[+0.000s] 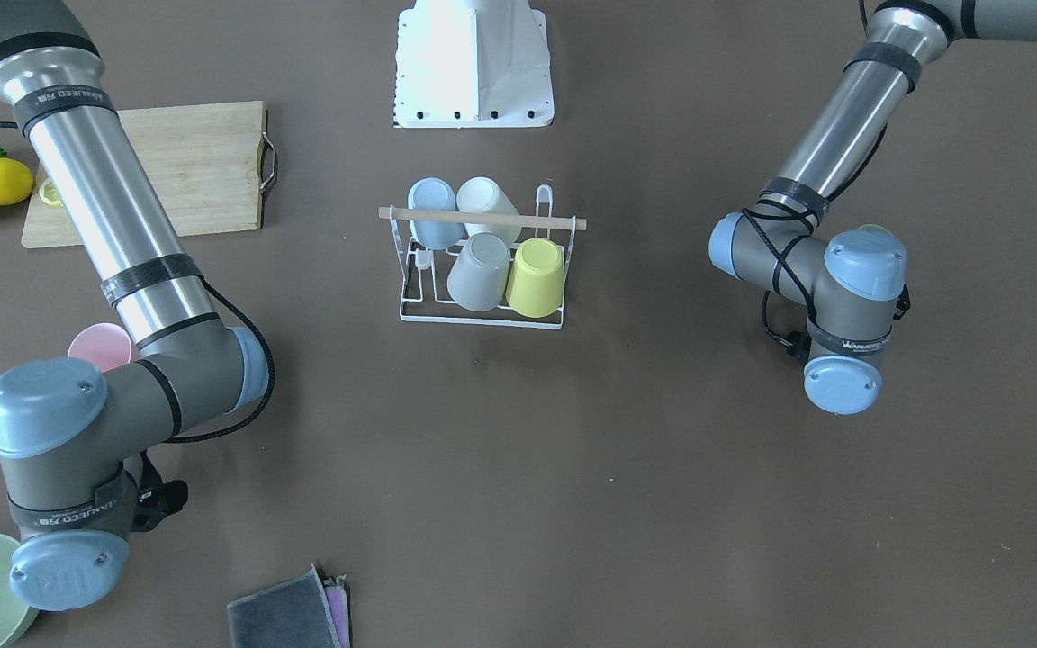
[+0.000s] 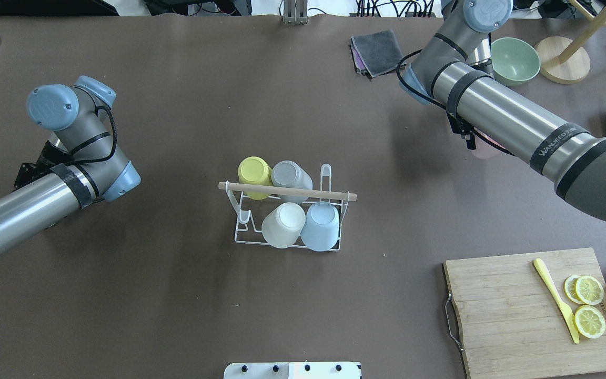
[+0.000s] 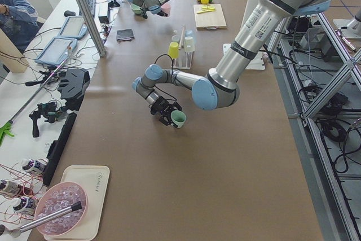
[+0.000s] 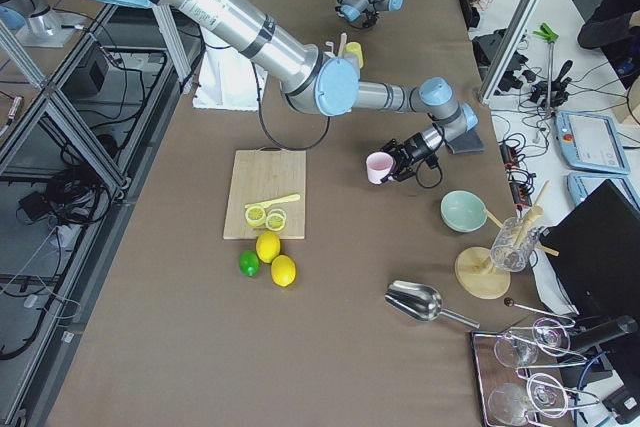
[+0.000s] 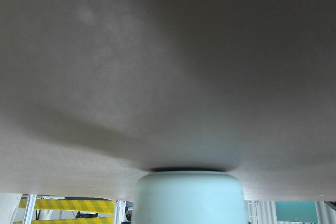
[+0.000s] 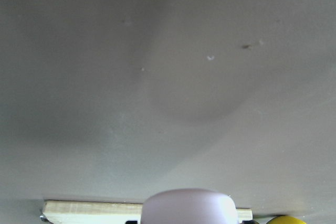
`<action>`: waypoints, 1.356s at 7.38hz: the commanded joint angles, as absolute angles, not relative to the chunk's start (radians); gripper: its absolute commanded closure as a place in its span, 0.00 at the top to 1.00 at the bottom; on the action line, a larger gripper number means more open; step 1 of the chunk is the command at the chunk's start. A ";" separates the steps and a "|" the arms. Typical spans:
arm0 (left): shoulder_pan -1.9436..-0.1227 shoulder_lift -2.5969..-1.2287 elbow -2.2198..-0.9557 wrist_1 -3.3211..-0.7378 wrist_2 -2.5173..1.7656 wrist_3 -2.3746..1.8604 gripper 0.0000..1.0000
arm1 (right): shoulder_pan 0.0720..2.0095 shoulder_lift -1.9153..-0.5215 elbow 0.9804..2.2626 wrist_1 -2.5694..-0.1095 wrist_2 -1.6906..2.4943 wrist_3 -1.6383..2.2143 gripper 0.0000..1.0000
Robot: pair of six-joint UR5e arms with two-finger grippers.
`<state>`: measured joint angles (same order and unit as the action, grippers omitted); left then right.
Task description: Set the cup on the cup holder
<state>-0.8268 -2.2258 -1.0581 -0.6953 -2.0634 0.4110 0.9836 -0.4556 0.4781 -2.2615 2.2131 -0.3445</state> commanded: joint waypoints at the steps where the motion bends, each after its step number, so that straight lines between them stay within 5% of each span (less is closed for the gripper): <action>1: -0.831 -2.227 -1.083 -0.693 -2.066 0.411 0.54 | 1.041 -0.428 0.567 -2.267 2.218 -0.348 0.00; 10: -0.864 -2.214 -1.619 -1.001 -2.065 -0.095 0.48 | 1.063 -0.667 1.093 -1.905 2.281 -0.041 0.00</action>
